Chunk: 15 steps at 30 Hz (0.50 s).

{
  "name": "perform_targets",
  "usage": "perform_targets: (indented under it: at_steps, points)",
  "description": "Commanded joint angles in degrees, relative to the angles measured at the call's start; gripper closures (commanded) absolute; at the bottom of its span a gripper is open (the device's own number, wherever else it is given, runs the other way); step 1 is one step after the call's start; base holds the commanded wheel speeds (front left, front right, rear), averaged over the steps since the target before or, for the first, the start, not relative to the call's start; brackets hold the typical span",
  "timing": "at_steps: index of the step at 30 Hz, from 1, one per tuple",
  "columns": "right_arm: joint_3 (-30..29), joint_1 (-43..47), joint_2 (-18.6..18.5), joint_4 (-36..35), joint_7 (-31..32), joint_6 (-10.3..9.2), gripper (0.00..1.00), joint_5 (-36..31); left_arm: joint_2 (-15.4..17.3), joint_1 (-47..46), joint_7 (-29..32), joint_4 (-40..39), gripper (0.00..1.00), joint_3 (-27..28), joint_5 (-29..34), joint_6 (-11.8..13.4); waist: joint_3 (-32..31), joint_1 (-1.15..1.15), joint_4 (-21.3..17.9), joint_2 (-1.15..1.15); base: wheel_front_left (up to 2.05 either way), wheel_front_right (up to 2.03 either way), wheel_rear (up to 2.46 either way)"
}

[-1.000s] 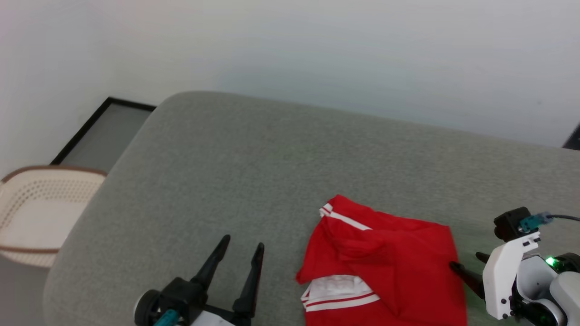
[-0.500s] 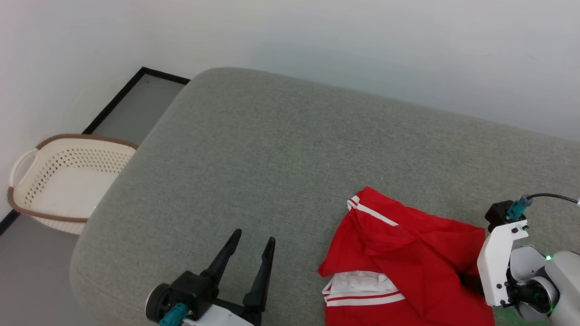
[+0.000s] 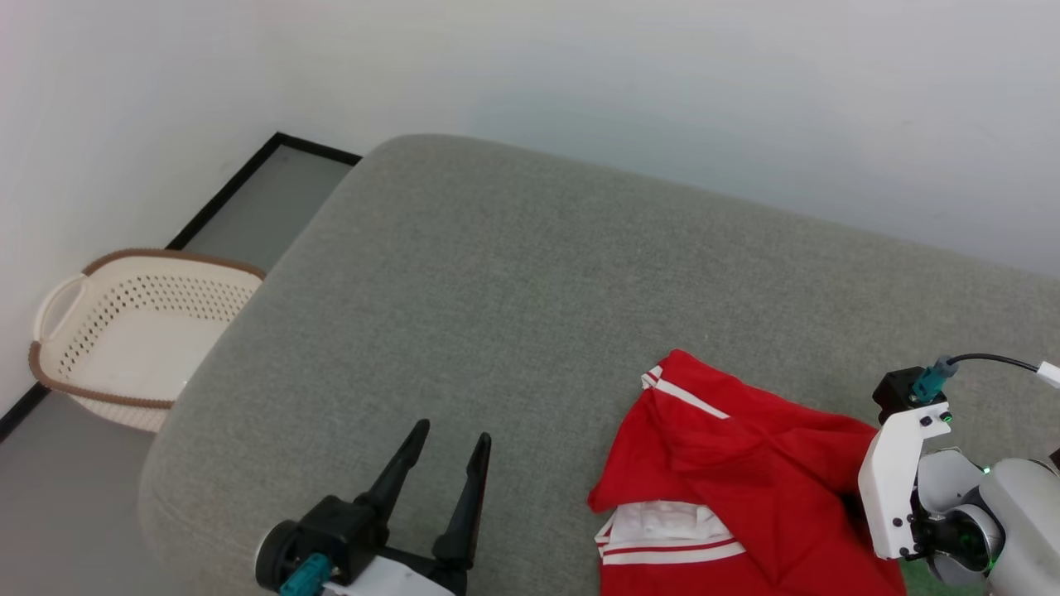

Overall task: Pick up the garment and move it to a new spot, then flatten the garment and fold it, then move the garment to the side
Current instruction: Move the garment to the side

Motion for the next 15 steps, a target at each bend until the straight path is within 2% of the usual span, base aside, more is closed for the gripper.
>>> perform_targets:
  at_steps: [1,15]
  points:
    - [0.3,0.3,0.4,-0.3,-0.2,-0.08,1.00,-0.1,0.2,0.3,-0.1,0.0,0.00,0.3,0.2,-0.1,-0.7,0.00,-0.2,0.00,0.00,0.00,0.00]
    - [-0.8,-0.7,-2.3,-4.2,-1.8,-0.08,1.00,0.3,1.4,2.3,-0.1,-0.3,0.00,0.6,0.6,-0.1,-5.1,0.00,-2.3,0.00,0.00,0.00,0.00]
